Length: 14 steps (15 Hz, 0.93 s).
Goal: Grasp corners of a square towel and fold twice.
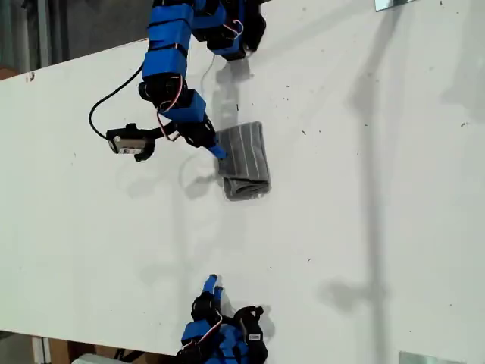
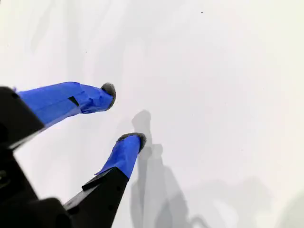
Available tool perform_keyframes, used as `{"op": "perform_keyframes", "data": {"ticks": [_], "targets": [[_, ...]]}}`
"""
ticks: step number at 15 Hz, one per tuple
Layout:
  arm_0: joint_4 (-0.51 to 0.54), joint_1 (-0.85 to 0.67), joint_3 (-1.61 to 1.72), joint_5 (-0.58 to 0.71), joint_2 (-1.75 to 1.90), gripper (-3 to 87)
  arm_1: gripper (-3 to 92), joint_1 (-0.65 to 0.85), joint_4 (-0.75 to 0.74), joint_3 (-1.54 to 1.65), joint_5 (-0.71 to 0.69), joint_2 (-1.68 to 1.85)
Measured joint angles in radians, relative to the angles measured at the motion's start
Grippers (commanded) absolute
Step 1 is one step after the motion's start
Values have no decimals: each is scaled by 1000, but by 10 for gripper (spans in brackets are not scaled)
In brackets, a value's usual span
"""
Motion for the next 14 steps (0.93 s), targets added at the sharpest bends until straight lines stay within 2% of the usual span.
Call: {"op": "perform_keyframes", "data": {"ticks": [1,3,5,7,10,14], "targets": [[0,0,0,0,0,162,193,-12,-6,100,41,78],[6,0,5,0,23,163,214,-75,-118,388,153,353],[14,0,6,0,35,163,210,-152,-230,792,276,830],[18,0,6,0,44,163,209,-202,-192,1085,348,1318],[54,0,31,8,143,159,242,-252,-176,1146,383,1442],[80,49,51,25,259,146,252,-236,-91,1293,600,1453]]}}
